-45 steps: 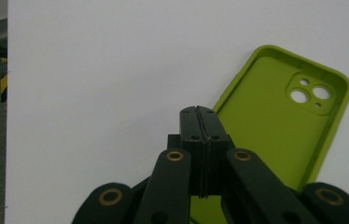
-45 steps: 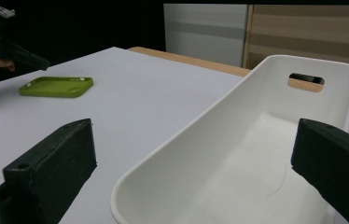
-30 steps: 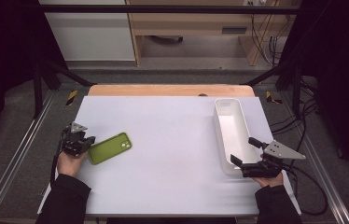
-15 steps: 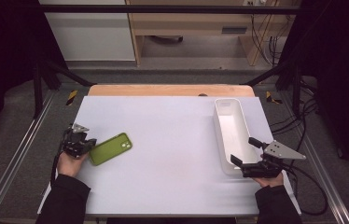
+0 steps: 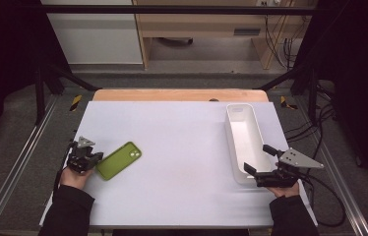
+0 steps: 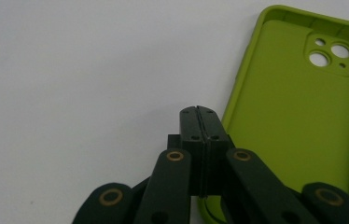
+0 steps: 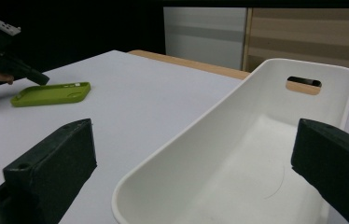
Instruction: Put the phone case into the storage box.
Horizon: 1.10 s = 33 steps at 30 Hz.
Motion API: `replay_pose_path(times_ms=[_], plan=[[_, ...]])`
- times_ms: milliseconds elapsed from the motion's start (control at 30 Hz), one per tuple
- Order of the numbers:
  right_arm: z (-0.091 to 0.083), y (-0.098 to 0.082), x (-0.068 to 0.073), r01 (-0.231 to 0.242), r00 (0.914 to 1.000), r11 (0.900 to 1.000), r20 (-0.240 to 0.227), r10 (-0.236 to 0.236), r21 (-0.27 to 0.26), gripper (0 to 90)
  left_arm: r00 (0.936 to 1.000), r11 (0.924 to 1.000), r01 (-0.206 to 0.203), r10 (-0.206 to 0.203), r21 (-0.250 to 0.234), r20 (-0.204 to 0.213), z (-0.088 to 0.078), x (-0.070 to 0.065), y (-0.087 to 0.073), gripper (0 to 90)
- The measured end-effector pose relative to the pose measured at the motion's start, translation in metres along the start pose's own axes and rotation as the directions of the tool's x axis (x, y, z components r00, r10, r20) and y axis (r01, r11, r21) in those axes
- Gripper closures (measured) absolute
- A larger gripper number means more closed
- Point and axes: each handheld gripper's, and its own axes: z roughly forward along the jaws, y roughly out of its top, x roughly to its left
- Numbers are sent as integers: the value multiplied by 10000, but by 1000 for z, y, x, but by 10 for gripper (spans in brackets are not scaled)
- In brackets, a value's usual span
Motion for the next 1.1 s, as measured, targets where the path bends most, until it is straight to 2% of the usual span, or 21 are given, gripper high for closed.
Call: replay_pose_path(times_ms=[167, 400, 467, 500, 600, 667, 767, 867, 900, 933, 1000, 1067, 1100], plan=[[0, 0, 0, 12, 10000, 10000, -1, -12, 3, 5, 9993, 9993, -359, 358, -116, -52, -4, -11, 0, 900], [0, 0, 0, 2, 10000, 10000, 27, -2, 7, 5, 9993, 9992, -371, 371, -174, -10, -4, -10, 0, 900], [0, 0, 0, 16, 10000, 10000, 35, -16, 6, 5, 9994, 9988, -338, 338, -347, 0, -7, -9, 1, 900], [0, 0, 0, 7, 10000, 10000, 14, -7, 24, 5, 9997, 9976, -260, 263, -648, 28, -12, -8, 3, 900], [0, 0, 0, 10, 10000, 10000, 27, -10, 32, 5, 9997, 9956, -216, 224, -914, 86, -17, -7, 5, 892], [0, 0, 0, 15, 10000, 10000, 25, -15, 25, 4, 9994, 9918, -295, 316, -1244, 147, -24, -10, 10, 836], [0, 0, 0, 11, 10000, 10000, 29, -11, -3, 4, 9992, 9902, -343, 367, -1357, 148, -29, -11, 15, 798], [0, 0, 0, 15, 10000, 10000, 28, -15, 25, 5, 9991, 9875, -366, 398, -1535, 175, -35, -13, 20, 667], [0, 0, 0, 23, 10000, 10000, 33, -23, 26, 4, 9987, 9867, -397, 440, -1577, 238, -37, -14, 21, 630], [0, 0, 0, 6, 10000, 10000, 57, -6, 29, 4, 9980, 9846, -377, 457, -1705, 432, -40, -14, 23, 549], [0, 0, 0, -8, 10000, 10000, 54, 8, 1, 3, 9977, 9832, -394, 486, -1784, 475, -41, -15, 23, 518], [-1, 0, 0, 11, 10000, 10000, 65, -11, -11, 3, 9960, 9805, -447, 586, -1916, 679, -44, -17, 26, 406], [-1, 0, 0, 11, 10000, 10000, 65, -11, -11, 3, 9960, 9805, -447, 586, -1916, 679, -44, -17, 26, 383]])
